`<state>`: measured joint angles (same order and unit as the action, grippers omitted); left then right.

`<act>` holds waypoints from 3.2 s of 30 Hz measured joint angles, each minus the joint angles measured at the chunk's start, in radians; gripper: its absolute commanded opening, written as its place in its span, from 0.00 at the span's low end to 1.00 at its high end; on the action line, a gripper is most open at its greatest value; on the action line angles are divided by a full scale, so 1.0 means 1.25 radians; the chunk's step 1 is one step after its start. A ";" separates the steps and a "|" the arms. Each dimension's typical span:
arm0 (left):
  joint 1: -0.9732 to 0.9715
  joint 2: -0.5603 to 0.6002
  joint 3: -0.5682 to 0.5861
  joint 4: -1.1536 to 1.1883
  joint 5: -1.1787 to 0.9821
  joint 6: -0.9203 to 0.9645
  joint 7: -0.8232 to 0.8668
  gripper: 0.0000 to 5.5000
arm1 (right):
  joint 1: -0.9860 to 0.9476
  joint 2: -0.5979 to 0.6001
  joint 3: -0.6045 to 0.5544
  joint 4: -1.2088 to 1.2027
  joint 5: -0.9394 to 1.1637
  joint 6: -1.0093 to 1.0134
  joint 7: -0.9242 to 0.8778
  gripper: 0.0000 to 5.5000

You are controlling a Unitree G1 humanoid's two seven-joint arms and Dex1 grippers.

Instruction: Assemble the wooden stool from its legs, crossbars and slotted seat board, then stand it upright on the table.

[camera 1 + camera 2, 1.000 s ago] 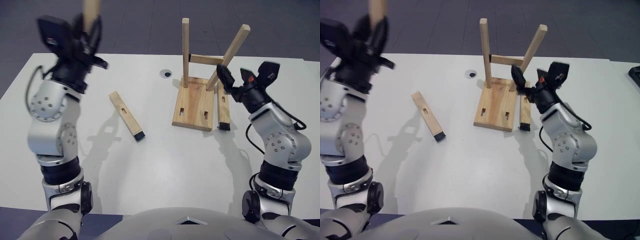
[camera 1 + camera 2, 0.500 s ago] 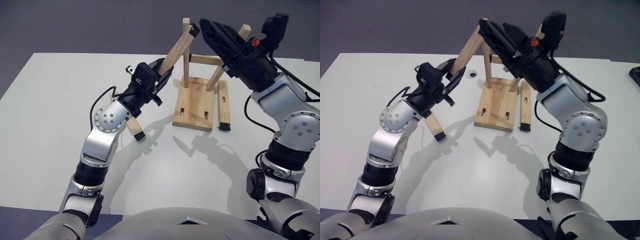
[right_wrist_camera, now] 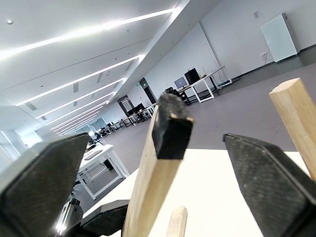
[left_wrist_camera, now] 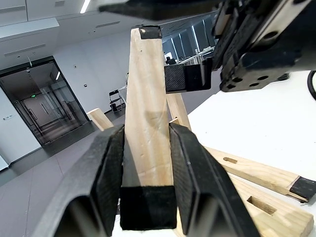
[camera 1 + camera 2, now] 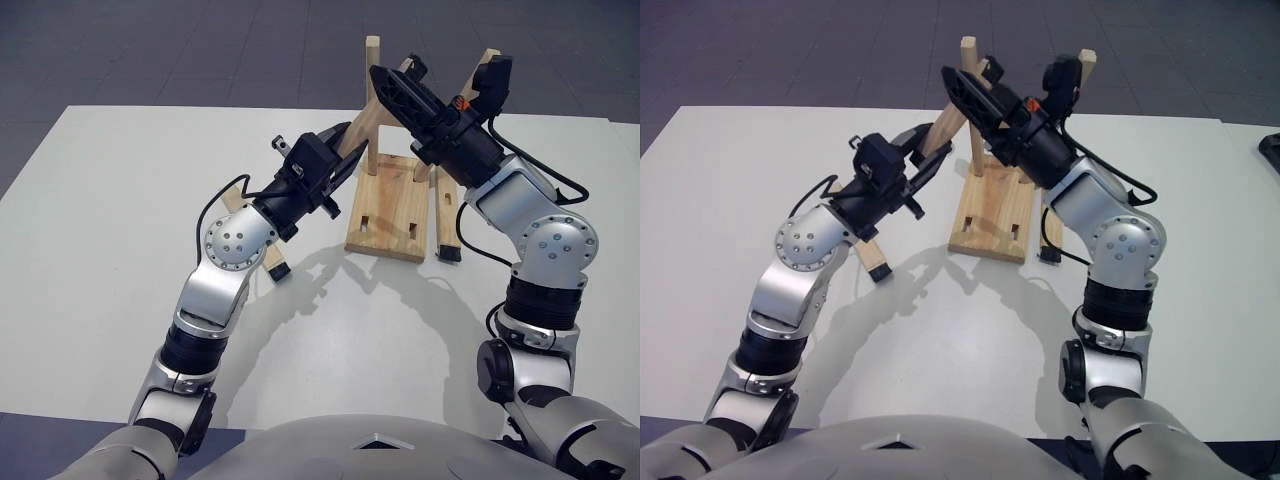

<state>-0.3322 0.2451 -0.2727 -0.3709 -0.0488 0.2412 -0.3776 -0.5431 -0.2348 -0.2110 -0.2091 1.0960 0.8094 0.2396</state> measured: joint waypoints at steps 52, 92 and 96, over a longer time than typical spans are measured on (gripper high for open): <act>-0.051 -0.157 0.471 0.065 -0.289 0.139 0.359 0.98 | 0.121 -0.127 -0.183 0.216 -0.402 -0.303 -0.136 0.08; -0.109 -0.184 0.355 0.139 -0.181 0.076 0.387 0.98 | 0.108 0.003 -0.131 0.220 -0.496 -0.208 -0.274 0.08; -0.107 -0.186 0.344 0.114 -0.174 0.100 0.401 0.98 | 0.114 0.003 -0.084 0.182 -0.557 -0.185 -0.297 0.08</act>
<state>-0.4656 0.0122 0.1571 -0.2289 -0.2663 0.3659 0.1233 -0.4001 -0.2316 -0.3161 0.0178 0.3996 0.5784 -0.1316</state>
